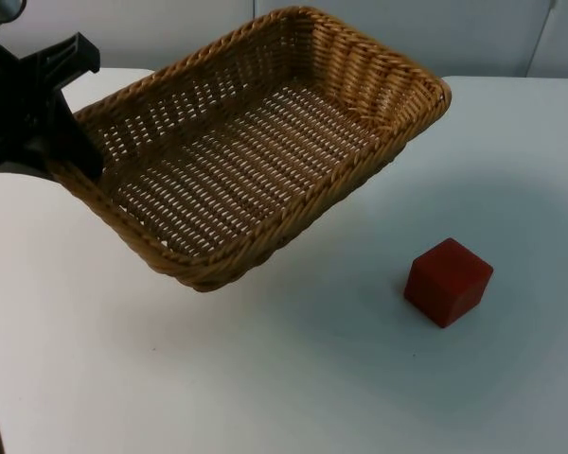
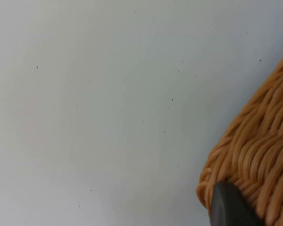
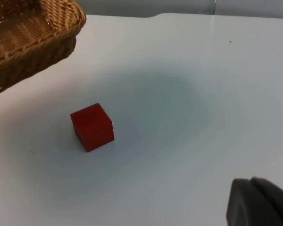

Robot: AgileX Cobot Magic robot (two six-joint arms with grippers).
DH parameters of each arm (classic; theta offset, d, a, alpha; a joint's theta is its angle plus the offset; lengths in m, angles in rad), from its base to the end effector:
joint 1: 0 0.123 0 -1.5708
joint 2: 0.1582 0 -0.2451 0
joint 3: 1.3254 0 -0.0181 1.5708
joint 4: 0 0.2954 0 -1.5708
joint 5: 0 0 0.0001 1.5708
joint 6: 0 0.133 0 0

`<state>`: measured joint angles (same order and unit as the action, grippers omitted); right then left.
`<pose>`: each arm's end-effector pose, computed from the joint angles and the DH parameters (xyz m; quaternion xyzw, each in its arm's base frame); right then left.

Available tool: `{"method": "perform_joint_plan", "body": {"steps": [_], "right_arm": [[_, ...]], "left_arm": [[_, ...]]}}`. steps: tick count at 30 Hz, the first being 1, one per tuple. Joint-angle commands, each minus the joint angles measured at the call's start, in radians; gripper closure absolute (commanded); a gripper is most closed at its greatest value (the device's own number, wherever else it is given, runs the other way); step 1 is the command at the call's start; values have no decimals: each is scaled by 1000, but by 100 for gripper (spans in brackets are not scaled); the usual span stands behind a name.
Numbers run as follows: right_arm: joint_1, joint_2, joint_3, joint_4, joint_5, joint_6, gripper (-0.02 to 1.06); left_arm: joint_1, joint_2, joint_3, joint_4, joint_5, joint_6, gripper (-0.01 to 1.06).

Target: Pick up the basket with the left hand and place the cube into the basket with the right hand.

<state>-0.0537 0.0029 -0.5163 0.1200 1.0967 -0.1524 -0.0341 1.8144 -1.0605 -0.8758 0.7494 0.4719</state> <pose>0.1086 0.0084 0.2815 -0.0461 0.8563 0.0070 0.5144 0.3772 -0.0825 0.0743 -0.0520 0.9461 -0.2893 0.1361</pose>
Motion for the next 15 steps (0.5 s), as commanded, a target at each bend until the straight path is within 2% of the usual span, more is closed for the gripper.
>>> {"method": "perform_joint_plan", "body": {"steps": [1,3,6,8,9,12,13,15], "right_arm": [[-7,52,5,-32,-17,21,105],[-7,97,5,-32,-16,21,105],[-7,327,-14,-29,-47,21,105],[-7,364,-20,-29,-57,21,105],[-7,470,-39,-20,-100,21,105],[-7,659,-102,74,-141,6,105],[-7,659,-102,74,-141,6,105],[-7,774,-138,173,-127,-77,104]], "left_arm": [[6,-17,-12,-29,3,-4,105],[6,-17,-12,-29,3,-4,105],[6,-17,-12,-29,3,-4,105],[6,-17,-12,-29,3,-4,105],[6,-17,-12,-29,3,-4,105],[6,-17,-12,-29,3,-4,105],[6,-17,-12,-29,3,-4,105],[6,-17,-12,-29,3,-4,105]]}}
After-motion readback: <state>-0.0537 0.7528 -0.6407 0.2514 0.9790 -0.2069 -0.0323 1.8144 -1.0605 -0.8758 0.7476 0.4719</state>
